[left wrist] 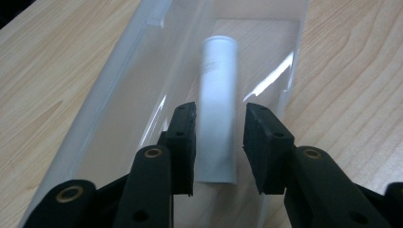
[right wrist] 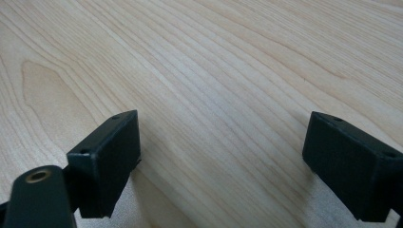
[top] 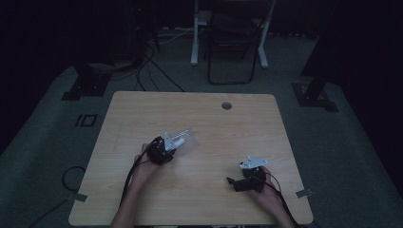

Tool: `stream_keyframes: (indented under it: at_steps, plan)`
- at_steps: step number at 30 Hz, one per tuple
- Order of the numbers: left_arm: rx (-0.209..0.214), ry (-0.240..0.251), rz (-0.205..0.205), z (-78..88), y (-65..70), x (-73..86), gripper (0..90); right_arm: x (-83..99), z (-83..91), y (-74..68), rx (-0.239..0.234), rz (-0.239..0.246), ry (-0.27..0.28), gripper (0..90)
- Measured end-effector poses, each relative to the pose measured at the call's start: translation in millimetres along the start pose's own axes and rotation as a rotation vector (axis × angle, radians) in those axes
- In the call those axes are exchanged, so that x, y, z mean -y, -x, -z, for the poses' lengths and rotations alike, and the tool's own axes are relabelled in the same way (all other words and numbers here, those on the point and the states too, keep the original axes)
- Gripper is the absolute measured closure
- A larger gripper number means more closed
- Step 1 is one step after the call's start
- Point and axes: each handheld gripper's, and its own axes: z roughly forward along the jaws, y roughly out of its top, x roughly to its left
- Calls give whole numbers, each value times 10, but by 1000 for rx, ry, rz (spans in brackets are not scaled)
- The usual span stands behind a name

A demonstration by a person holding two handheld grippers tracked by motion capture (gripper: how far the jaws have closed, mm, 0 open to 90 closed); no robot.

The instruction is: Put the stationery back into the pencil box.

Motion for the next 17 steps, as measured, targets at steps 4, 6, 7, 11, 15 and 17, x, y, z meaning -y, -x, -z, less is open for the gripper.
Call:
stream_keyframes:
  at_steps: [4, 6, 7, 11, 15, 17]
  plan:
    - [4, 27, 8, 69, 52, 0, 628, 0, 0, 0, 0, 0, 0, 122]
    - [18, 50, 16, 110, 87, 4, 619, 0, 0, 0, 0, 0, 0, 123]
    - [30, 58, 19, 128, 107, 8, 614, 0, 0, 0, 0, 0, 0, 123]
    - [79, 88, 43, 165, 178, 43, 588, 0, 0, 0, 0, 0, 0, 123]
    - [100, 92, 58, 180, 198, 77, 578, 0, 0, 0, 0, 0, 0, 123]
    - [116, 98, 70, 189, 210, 94, 566, 0, -1, 0, 0, 0, 1, 123]
